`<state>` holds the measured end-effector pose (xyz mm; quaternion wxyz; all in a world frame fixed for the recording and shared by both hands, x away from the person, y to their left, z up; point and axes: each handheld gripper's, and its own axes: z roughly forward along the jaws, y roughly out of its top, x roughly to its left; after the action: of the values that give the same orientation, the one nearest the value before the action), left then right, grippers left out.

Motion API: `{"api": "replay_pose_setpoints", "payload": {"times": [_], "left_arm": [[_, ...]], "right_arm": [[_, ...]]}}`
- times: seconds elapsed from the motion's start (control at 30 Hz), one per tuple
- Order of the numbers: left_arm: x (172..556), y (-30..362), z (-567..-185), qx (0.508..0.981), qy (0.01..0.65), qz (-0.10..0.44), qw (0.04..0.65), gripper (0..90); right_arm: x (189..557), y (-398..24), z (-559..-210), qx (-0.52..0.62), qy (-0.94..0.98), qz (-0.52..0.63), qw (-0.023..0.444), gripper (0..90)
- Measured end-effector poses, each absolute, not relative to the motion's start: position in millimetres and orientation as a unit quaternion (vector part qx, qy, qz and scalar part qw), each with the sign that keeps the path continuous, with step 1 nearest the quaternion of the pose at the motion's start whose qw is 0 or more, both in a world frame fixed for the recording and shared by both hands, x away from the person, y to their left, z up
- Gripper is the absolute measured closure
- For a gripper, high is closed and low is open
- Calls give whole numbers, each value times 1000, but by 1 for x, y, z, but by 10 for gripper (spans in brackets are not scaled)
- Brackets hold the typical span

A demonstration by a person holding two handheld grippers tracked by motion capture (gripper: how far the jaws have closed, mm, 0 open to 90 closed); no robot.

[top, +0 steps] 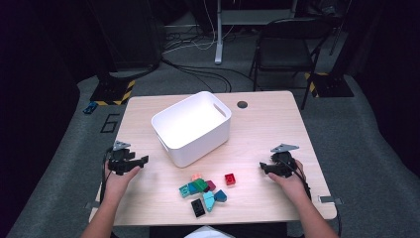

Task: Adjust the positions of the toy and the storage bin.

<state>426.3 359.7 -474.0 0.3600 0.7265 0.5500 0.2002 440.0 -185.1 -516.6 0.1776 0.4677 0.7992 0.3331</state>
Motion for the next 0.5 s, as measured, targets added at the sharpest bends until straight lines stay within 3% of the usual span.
{"api": "replay_pose_setpoints", "payload": {"times": [0.5], "left_arm": [[425, 357, -427, 722, 545, 192, 379, 343]], "right_arm": [[464, -172, -467, 447, 796, 367, 178, 418]]}}
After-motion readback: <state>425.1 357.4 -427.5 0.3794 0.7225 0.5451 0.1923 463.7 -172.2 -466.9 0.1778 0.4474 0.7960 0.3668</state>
